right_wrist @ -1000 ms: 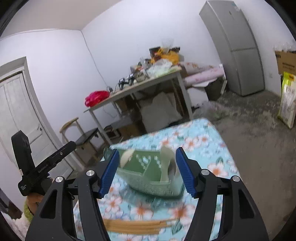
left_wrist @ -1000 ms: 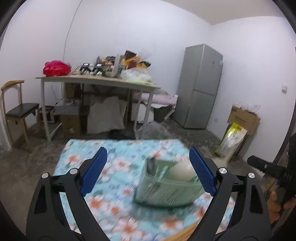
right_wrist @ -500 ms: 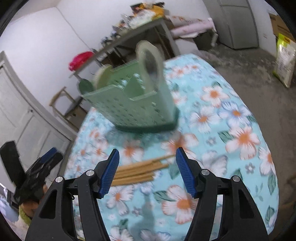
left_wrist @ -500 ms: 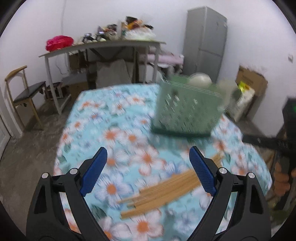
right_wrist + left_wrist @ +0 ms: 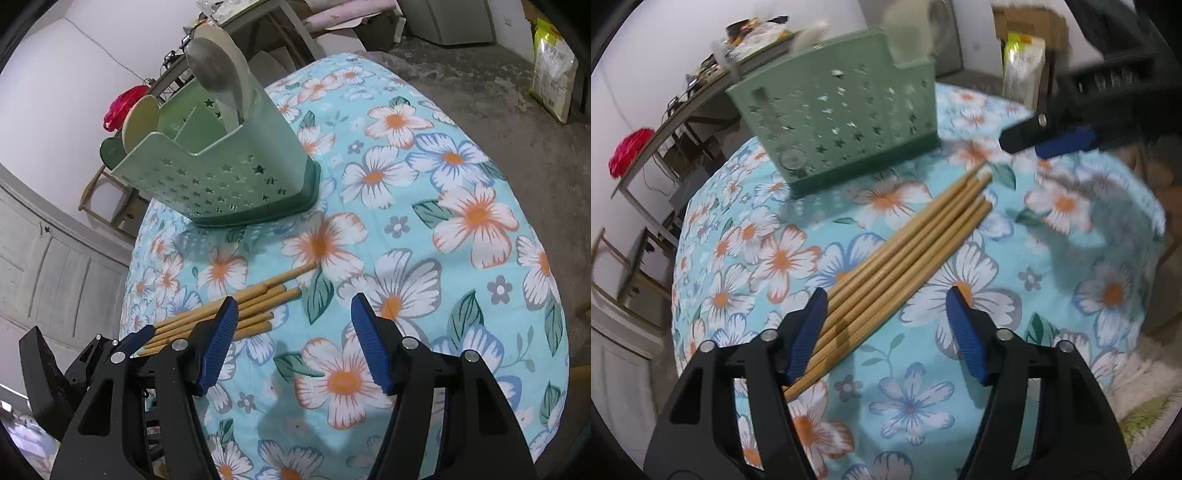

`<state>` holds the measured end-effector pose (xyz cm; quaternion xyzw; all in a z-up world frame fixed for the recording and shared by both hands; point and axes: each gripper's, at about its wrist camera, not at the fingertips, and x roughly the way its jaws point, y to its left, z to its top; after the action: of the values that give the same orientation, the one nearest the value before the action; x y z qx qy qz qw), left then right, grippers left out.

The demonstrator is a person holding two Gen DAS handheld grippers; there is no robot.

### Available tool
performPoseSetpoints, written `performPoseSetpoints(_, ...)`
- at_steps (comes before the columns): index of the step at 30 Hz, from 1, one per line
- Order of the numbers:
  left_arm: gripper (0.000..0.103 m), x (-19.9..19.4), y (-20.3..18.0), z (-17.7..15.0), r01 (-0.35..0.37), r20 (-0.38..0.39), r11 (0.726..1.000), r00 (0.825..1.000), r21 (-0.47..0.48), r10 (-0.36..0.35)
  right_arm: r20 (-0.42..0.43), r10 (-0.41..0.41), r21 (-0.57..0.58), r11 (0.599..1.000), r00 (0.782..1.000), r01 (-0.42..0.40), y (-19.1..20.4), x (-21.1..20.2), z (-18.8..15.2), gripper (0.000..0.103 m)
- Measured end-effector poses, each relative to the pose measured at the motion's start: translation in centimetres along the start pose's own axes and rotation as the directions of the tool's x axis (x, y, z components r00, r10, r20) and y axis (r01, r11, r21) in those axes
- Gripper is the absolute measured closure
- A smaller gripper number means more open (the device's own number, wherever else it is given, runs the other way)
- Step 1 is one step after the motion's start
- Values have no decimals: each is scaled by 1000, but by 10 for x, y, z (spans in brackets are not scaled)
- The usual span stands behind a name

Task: Organize utensils
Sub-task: 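Grasp one bamboo chopstick with the left tool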

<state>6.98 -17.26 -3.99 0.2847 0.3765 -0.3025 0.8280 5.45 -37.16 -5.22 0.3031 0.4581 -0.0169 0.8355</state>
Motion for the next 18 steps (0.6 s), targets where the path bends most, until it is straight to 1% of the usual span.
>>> performPoseSetpoints(4,46,12,-5,4,-7,-66,1000,998,10,7,-12,2,5,1000,1000,-2,0,5,-1,41)
performPoseSetpoints(6,48,15,-7,6,-7,-82,1000,997,6,7,-17,3,8,1000,1000,-3,1,8,-1,41)
performPoseSetpoints(18,60,20,-9,13,-13,-117,1000,993,0,13,-37,11,19,1000,999,-11,-1,14,-5,41)
